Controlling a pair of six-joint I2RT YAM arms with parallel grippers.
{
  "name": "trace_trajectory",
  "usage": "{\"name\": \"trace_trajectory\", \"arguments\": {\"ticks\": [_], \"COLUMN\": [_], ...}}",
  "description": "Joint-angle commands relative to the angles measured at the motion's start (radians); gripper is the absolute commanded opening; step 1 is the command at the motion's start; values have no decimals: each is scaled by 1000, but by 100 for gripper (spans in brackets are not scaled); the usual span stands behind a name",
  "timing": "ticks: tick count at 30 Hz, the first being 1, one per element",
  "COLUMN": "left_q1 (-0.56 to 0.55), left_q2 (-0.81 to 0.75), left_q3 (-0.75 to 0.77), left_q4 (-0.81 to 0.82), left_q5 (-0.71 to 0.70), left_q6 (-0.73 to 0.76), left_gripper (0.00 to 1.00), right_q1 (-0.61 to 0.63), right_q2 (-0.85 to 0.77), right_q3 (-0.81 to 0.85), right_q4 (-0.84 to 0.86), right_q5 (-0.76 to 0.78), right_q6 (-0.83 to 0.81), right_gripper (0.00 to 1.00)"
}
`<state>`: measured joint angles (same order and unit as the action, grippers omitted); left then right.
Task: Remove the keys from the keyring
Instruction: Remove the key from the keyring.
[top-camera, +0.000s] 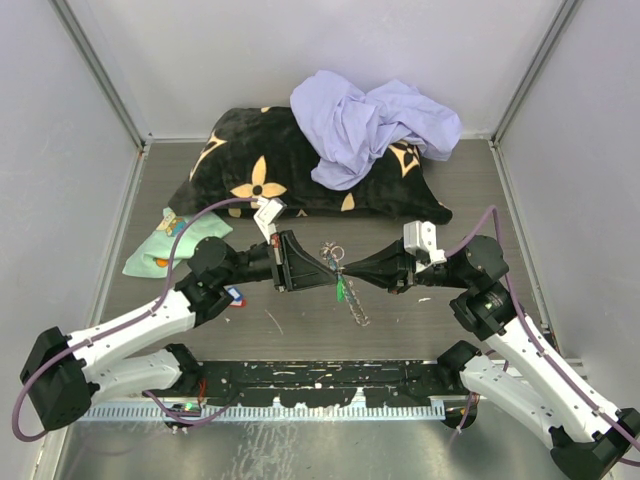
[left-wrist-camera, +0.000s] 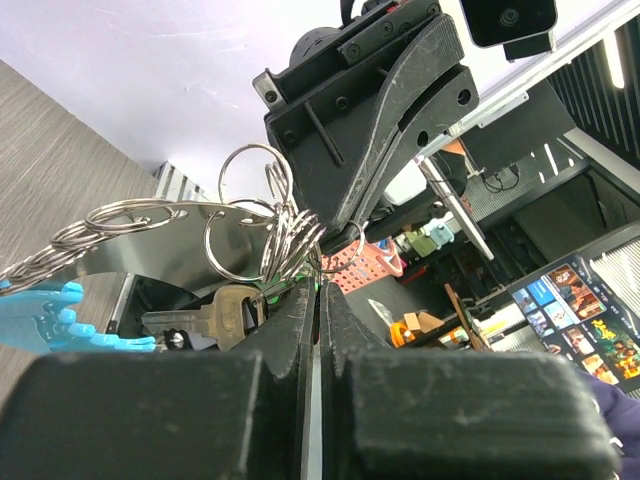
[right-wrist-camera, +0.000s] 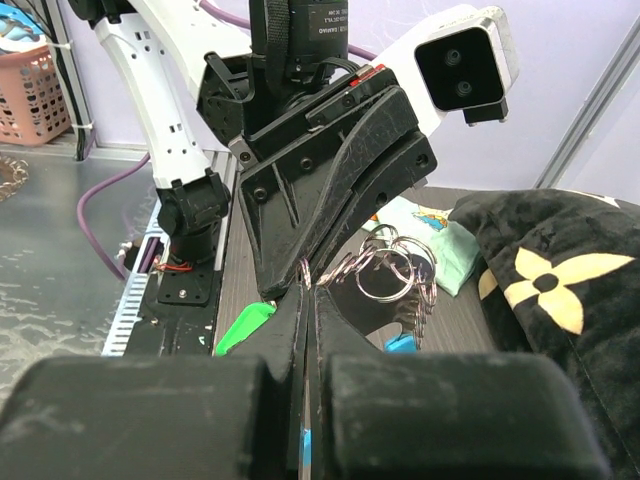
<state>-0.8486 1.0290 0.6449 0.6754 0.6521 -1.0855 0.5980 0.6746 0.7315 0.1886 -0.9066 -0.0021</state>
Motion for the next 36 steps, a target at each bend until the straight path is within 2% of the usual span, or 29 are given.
{"name": "trace_trajectory", "arguments": {"ticks": [1,9,13,16,20,23,29,36], "left_q1": [-2,-2,0,0,0,-1,-14,-48], "left_q2": [3,-88,-160,-229,-300,-291,-197,-118], "left_q3": [21,-24,-55,-83,-90,-45,27,60], "left_q4": [-7,14,5,6,-34,-99,-45,-13], "left_q5": [15,-31,-57,-81,-94,-79,-18,-17], "left_q6": [1,87,171,272,501,639,735,829], "left_gripper": [4,31,43,48,48,46,40,36], "right_q1": [-4,-10,-11,-12,-12,-12,-12,-12], "right_q2": [-10,-18,-21,-22,-21,-17,-10,-6], "right_q3": [56,51,47,45,40,40,45,43], "right_q4": [81,86,87,88,92,92,90,86], "right_q5": [25,37,38,34,28,19,10,-6], "right_q6": [1,28,32,33,35,37,33,27], "right_gripper": [1,1,1,1,1,1,1,1]}}
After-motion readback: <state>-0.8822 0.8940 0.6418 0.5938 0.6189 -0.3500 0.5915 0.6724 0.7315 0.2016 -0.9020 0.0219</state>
